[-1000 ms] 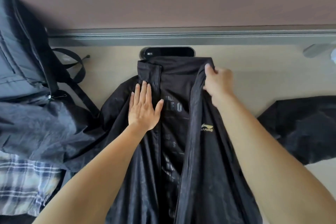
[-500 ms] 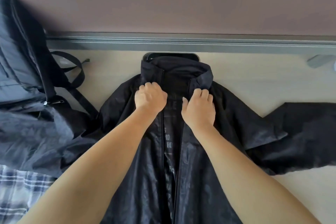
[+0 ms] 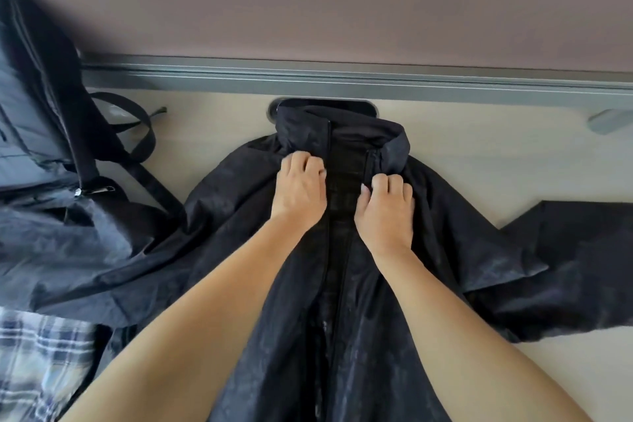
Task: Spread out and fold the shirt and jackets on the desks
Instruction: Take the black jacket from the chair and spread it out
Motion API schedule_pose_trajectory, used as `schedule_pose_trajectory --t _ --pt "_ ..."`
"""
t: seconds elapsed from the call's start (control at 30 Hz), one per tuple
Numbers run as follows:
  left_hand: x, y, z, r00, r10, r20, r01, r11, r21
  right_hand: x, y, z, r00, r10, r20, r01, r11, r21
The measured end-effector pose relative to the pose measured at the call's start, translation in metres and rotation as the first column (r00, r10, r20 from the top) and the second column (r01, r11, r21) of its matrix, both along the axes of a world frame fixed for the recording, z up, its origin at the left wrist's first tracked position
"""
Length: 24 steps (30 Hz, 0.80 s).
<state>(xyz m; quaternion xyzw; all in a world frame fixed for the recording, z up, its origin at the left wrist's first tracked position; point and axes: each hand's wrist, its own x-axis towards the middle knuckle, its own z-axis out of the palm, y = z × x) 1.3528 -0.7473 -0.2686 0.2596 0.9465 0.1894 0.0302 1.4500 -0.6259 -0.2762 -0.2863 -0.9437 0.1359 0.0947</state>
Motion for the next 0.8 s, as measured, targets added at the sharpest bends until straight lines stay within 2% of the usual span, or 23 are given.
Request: schedule_pose_trajectory --t 0.07,0.17,0.27,0.43,0.57,0.63,0.7,0.8 --pt "0.013 -0.019 -0.017 0.999 -0.048 0.003 0.048 0.999 -0.023 -0.002 0.005 0.003 1.000 0.001 0.016 -0.001 1.000 -0.025" --pt "0.025 -0.031 -0.016 0.996 -0.088 0.004 0.088 0.980 -0.178 -0.010 0.013 0.014 0.994 -0.020 0.106 0.037 0.986 -0.164" --pt "0.026 -0.032 -0.015 0.995 -0.096 0.042 0.104 0.955 -0.279 -0.011 0.006 0.023 0.976 0.005 0.219 -0.005 1.000 0.000" --pt "0.029 -0.036 -0.016 0.990 -0.128 0.052 0.138 0.938 -0.317 -0.005 -0.009 0.034 0.954 0.012 0.300 -0.020 0.999 0.025" --pt "0.028 -0.032 -0.013 0.991 -0.120 0.063 0.133 0.941 -0.311 -0.027 0.003 0.064 0.921 -0.012 0.389 0.068 0.989 -0.132" --pt "0.028 -0.033 -0.011 0.990 -0.116 0.080 0.135 0.944 -0.302 -0.038 0.002 0.081 0.960 0.008 0.280 0.069 0.963 -0.261" --pt "0.027 -0.034 -0.010 0.990 -0.099 0.101 0.122 0.959 -0.255 -0.049 -0.002 0.095 0.989 0.062 0.134 -0.007 0.926 -0.379" --pt "0.021 -0.035 0.000 0.977 0.021 0.212 -0.041 0.995 0.090 -0.074 -0.003 0.098 0.992 0.111 0.052 -0.084 0.924 -0.373"
